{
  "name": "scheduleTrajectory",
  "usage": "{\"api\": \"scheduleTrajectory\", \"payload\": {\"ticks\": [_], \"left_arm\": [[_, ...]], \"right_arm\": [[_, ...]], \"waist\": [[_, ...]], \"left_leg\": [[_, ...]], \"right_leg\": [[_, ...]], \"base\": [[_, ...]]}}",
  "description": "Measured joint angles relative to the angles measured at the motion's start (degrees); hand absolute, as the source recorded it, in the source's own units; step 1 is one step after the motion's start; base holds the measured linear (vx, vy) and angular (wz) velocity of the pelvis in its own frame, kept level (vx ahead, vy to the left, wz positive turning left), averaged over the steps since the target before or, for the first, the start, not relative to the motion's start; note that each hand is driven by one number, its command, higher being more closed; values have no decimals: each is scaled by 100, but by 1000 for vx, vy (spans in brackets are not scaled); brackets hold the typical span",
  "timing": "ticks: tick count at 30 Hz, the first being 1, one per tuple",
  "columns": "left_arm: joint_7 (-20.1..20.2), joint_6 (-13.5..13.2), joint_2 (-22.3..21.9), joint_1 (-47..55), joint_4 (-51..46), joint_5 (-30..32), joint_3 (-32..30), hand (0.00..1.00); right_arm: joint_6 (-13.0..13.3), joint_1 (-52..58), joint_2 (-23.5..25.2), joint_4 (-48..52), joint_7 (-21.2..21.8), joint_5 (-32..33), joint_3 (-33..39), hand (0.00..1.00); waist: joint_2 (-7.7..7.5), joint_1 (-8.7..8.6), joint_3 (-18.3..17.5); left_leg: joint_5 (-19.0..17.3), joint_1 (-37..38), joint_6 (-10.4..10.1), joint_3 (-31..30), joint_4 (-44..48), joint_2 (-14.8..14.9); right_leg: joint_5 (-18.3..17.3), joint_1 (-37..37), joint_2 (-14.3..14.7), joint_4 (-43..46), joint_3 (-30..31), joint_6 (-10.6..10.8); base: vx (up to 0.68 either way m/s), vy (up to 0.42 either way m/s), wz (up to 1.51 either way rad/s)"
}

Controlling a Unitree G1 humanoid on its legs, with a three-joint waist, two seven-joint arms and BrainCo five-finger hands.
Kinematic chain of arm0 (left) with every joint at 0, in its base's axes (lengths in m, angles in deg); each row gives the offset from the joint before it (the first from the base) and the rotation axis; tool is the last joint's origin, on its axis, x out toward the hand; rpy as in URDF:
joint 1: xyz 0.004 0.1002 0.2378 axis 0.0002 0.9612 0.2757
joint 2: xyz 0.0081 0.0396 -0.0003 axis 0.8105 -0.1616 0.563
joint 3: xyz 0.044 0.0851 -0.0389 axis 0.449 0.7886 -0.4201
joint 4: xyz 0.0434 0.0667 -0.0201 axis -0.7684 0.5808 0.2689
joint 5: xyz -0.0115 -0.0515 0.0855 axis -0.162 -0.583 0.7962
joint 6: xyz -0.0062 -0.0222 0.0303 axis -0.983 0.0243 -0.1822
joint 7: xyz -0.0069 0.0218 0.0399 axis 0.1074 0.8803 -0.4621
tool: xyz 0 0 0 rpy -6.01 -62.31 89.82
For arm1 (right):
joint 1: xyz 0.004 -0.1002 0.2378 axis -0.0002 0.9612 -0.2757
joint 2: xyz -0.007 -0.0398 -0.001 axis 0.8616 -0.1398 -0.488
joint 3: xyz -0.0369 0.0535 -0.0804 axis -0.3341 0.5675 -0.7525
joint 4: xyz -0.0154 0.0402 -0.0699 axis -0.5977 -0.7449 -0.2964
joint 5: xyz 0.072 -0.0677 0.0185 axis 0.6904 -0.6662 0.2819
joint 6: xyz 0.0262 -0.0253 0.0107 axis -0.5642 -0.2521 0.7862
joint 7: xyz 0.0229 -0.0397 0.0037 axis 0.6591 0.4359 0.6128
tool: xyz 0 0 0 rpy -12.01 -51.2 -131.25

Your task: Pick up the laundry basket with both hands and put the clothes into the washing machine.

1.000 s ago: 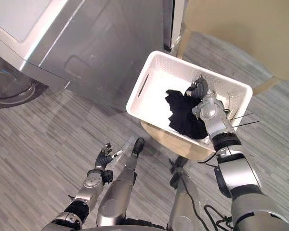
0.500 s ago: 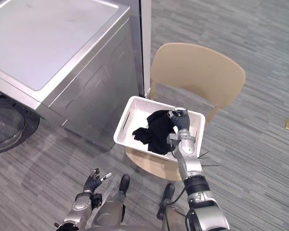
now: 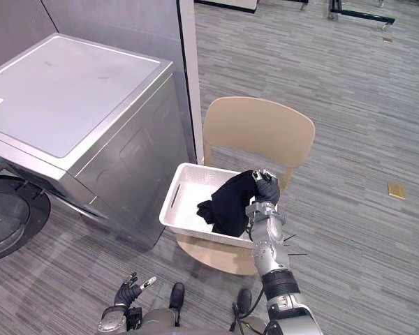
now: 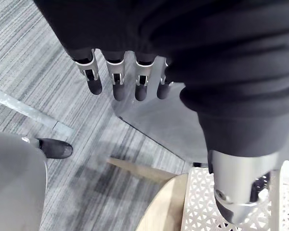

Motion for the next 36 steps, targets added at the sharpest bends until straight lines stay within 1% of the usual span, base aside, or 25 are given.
{"api": "scheduleTrajectory", "payload": {"ticks": [3, 5, 10, 12, 14, 15, 16, 17, 18, 19, 20, 21, 22, 23, 25, 26, 27, 28, 29, 30, 31, 33, 34, 35, 36], "left_arm": [[-6, 25, -1, 20, 0, -2, 28, 0], [-6, 29, -18, 14, 0, -2, 98, 0], [-23, 30, -49, -6, -11, -24, 213, 0], [-41, 27, -47, -4, -121, -201, 256, 0], [-117, 21, -35, -62, -352, -395, 262, 0], [-136, 11, -31, -90, -484, -466, 254, 0], [-138, 4, -34, -126, -596, -490, 253, 0], [-142, -22, -57, -121, -744, -505, 240, 0], [-145, -63, -66, -134, -1004, -503, 271, 0], [-148, -67, -42, -142, -1109, -505, 289, 0], [-164, -71, 7, -133, -1342, -505, 284, 0], [-205, -73, 9, -79, -1560, -506, 257, 0], [-249, -81, 13, -43, -1684, -509, 256, 0], [-267, -111, -15, 215, -2306, -518, 258, 0], [-263, -173, -68, 362, -2642, -522, 268, 0], [-278, -213, -150, 458, -2961, -522, 346, 0], [-279, -214, -239, 517, -3125, -538, 432, 0], [-272, -216, -343, 671, -3654, -649, 715, 0], [-271, -220, -360, 711, -3831, -666, 780, 0], [-248, -232, -434, 781, -4173, -691, 1016, 0], [-244, -236, -443, 744, -4504, -678, 1214, 0], [-246, -274, -432, 724, -4910, -580, 1327, 0], [-247, -317, -426, 722, -5211, -507, 1352, 0], [-251, -463, -400, 576, -5410, -442, 1350, 0], [-256, -510, -382, 473, -5433, -435, 1348, 0]], "right_arm": [[101, 24, 112, 239, 12, 585, 7, 100], [243, 43, 219, 370, 146, 1044, -54, 100], [337, 222, 395, 754, 394, 1982, -409, 100], [410, 214, 477, 854, 463, 2287, -740, 100], [461, 166, 551, 1022, 567, 2552, -1120, 100], [463, 136, 560, 1025, 627, 2678, -1229, 100], [467, 115, 563, 1027, 630, 2752, -1290, 100], [494, 98, 563, 1039, 643, 2824, -1344, 100], [550, 120, 557, 1278, 705, 2916, -1363, 100], [584, 137, 555, 1370, 733, 2935, -1351, 100], [646, 137, 559, 1471, 828, 2949, -1355, 100], [636, 133, 555, 1557, 865, 2950, -1386, 100], [637, 138, 555, 1605, 866, 2950, -1414, 100], [635, 146, 557, 1746, 872, 2948, -1525, 100], [653, 151, 553, 1856, 866, 2947, -1523, 100], [716, 153, 505, 2064, 848, 2940, -1445, 100], [748, 159, 436, 2151, 835, 2913, -1381, 100], [802, 169, 294, 2242, 752, 2860, -1217, 100], [824, 169, 250, 2257, 687, 2804, -1166, 100], [887, 167, 147, 2262, 560, 2653, -942, 100], [938, 157, 142, 2293, 434, 2409, -699, 100], [916, 197, 135, 2493, 351, 2084, -645, 100], [912, 234, 149, 2708, 349, 1910, -678, 100], [912, 214, 146, 2916, 346, 1657, -739, 100], [912, 181, 149, 2935, 346, 1574, -748, 100]], "waist": [[10, -3, -50], [9, -3, -52], [-2, 4, -47], [-50, 44, -42], [-176, 146, 50], [-226, 156, 107], [-220, 149, 159], [-142, 175, 191], [5, 126, 268], [-17, 129, 265], [-55, 190, 306], [-122, 263, 294], [-121, 300, 296], [-119, 339, 298], [-124, 387, 295], [-78, 486, 303], [39, 466, 313], [123, 420, 315], [142, 407, 315], [231, 297, 292], [142, 260, 324], [46, 275, 343], [106, 244, 305], [154, 177, 266], [213, 148, 232]], "left_leg": [[-40, 123, 0, 146, 3, -5], [-59, 208, 24, 258, 6, -11], [-135, 281, 40, 513, 10, 9], [-175, 171, 37, 769, 42, 29], [-351, -181, 46, 1005, 444, 75], [-496, -366, 73, 1047, 788, 73], [-595, -591, 144, 1045, 1216, 114], [-617, -812, 213, 1071, 1442, 340], [-694, -896, 185, 898, 1456, 475], [-677, -920, 162, 761, 1496, 450], [-611, -988, 121, 557, 1556, 372], [-563, -1041, 58, 342, 1609, 309], [-537, -1062, 23, 245, 1622, 288], [-422, -1157, -40, -31, 1559, 201], [-286, -1185, -50, -122, 1408, 177], [-77, -1342, -120, -215, 1330, 202], [84, -1477, -87, -341, 1297, 250], [496, -1620, 52, -472, 1030, 269], [660, -1615, 55, -496, 877, 277], [703, -1577, 307, -431, 515, 316], [177, -1617, 334, -111, 533, 304], [166, -1602, 325, 378, 1213, 264], [140, -1509, 336, 588, 1775, 268], [-302, -1368, 206, 710, 2067, 286], [-402, -1302, 213, 721, 2108, 286]], "right_leg": [[58, 70, 8, -60, 129, -7], [104, 109, 23, -104, 239, -34], [153, 25, 72, -92, 525, -48], [253, -241, 102, -69, 802, -74], [415, -573, 112, -56, 1094, -54], [491, -639, 76, -32, 1153, 18], [569, -743, 97, 108, 1177, 124], [631, -804, 167, 169, 1202, 414], [-607, -1169, 141, 2055, 1011, -121], [-953, -1222, 69, 2621, 977, -135], [-1415, -1154, -128, 3454, 993, -76], [-1656, -938, -254, 3731, 1018, -29], [-1763, -872, -251, 3723, 1030, 2], [-2150, -708, -197, 3576, 955, 20], [-2406, -593, -174, 3307, 802, -8], [-2692, -611, -140, 3137, 639, -129], [-2671, -726, -65, 3240, 502, -175], [-2757, -937, -40, 3502, 205, -319], [-2781, -979, -39, 3571, 99, -363], [-2790, -975, -90, 3588, -248, -489], [-2752, -963, -237, 3559, -477, -574], [-2599, -901, -424, 3445, -570, -597], [-2484, -848, -447, 3295, -628, -591], [-2333, -805, -452, 3117, -725, -586], [-2277, -764, -452, 3036, -765, -577]], "base": [[57, 0, -22], [58, -4, -24], [25, -3, -33], [-26, 10, -71], [-61, 5, -66], [-112, 27, -43], [-146, 15, -27], [-164, 23, 5], [-133, -8, 30], [-51, -58, 76], [-38, -169, 94], [-53, -212, 89], [-198, -345, 109], [-188, -276, 82], [-157, -204, 54], [-184, -203, 39], [-335, -326, 82], [-213, -172, 84], [-258, -198, 117], [-211, -90, 120], [-250, -101, 111], [-129, -54, 54], [-111, 10, 46], [-90, 38, 40], [-90, 109, 26]]}}
